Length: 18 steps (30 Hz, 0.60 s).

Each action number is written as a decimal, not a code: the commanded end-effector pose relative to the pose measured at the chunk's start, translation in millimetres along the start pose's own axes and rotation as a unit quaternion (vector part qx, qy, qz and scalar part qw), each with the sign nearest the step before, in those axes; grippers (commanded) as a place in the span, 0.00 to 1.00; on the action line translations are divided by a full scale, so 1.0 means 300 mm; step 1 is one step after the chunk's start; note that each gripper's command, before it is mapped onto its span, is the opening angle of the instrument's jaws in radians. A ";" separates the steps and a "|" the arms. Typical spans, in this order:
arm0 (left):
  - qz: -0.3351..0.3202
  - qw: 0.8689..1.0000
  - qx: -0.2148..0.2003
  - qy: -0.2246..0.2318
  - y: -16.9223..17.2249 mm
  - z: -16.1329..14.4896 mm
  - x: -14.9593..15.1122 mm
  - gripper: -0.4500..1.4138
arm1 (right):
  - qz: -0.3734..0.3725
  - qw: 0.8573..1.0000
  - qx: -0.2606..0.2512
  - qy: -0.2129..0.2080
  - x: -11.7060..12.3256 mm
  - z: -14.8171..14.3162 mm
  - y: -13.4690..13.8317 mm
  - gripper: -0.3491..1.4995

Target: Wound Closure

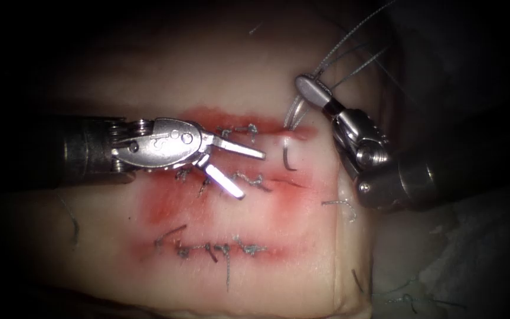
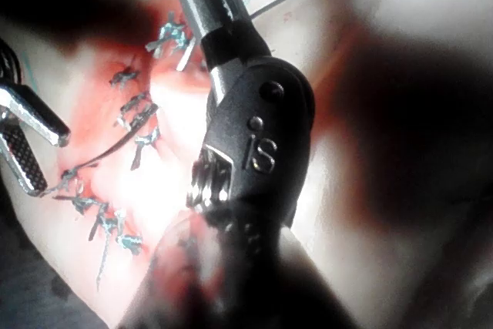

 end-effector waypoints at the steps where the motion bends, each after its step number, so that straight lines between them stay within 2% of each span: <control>1: 0.017 1.000 0.002 0.010 0.002 0.003 0.001 0.50 | 0.002 1.000 -0.001 -0.002 0.0023 0.0016 0.0007 0.00; 5: 0.052 0.998 0.003 0.042 0.006 0.009 0.003 0.53 | 0.002 1.000 -0.001 -0.002 0.0024 0.0017 0.0008 0.00; 6: 0.054 0.997 -0.014 0.050 0.007 0.010 0.003 0.54 | 0.002 1.000 -0.002 -0.002 0.0023 0.0016 0.0007 0.00; 8: 0.050 0.997 -0.030 0.056 0.008 0.007 0.002 0.54 | 0.002 1.000 -0.002 -0.002 0.0020 0.0012 0.0004 0.00; 14: 0.041 0.996 -0.049 0.058 0.010 0.000 -0.003 0.43 | 0.002 1.000 -0.003 -0.001 0.0026 0.0008 -0.0003 0.00; 18: 0.041 0.995 -0.067 0.068 0.013 -0.001 -0.001 0.48 | 0.001 1.000 -0.003 -0.001 0.0028 0.0007 -0.0004 0.00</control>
